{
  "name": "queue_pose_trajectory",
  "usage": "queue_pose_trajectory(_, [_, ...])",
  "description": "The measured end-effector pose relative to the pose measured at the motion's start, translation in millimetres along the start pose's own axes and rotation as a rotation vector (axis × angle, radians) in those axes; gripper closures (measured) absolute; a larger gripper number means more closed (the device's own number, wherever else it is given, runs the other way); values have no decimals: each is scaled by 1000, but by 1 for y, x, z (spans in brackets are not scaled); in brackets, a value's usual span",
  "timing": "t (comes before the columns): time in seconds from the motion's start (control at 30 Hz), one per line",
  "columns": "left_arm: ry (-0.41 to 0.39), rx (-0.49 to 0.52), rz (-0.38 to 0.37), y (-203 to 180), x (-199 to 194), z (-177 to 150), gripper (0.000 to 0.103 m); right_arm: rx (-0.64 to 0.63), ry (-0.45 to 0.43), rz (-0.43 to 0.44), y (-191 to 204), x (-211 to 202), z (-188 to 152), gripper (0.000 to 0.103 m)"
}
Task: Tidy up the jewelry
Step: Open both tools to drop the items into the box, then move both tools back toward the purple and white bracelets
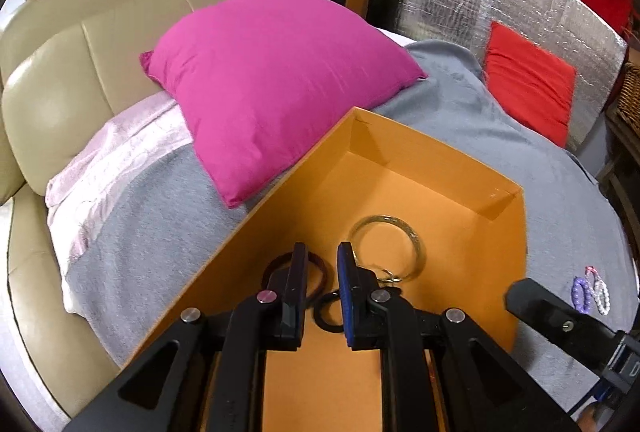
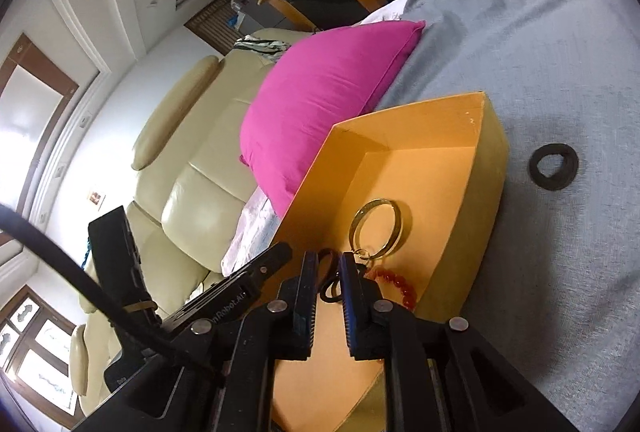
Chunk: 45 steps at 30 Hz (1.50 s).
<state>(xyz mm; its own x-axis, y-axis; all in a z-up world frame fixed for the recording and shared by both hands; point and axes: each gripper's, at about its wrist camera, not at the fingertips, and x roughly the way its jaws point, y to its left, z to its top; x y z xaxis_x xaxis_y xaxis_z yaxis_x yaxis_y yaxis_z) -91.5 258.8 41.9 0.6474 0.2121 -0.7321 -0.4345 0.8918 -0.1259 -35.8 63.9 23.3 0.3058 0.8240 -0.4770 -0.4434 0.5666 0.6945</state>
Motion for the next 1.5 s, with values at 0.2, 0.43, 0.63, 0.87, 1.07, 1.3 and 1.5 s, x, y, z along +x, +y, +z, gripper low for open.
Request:
queue_pose_trajectory(0.2, [-50,-33,74,10,-6,4,65,37,-49,6,-8,-18,7,89])
queue_pose_trajectory(0.43, [-163,20,84,-20,-32,1,39,79,-133,-64,-22,-52,17,88])
queue_pose_trajectory(0.63, [-233,148,19,-76,-53,-11,28,122,-213,-142,-39,-91,24,70])
queue_pose_trajectory(0.87, [-233,298,-38,-140,-61,-31,27,193,-277,-265,-70,-142,30,68])
queue_pose_trajectory(1.07, [-213,415,-53,-183,-58,-48,27,318,-309,-304,-110,-184,30,68])
queue_pose_trajectory(1.3, [-158,472,-68,-212,-49,-63,27,402,-307,-332,-138,-210,25,68])
queue_pose_trajectory(1.5, [-79,497,-77,-229,-34,-74,27,427,-296,-348,-149,-222,20,68])
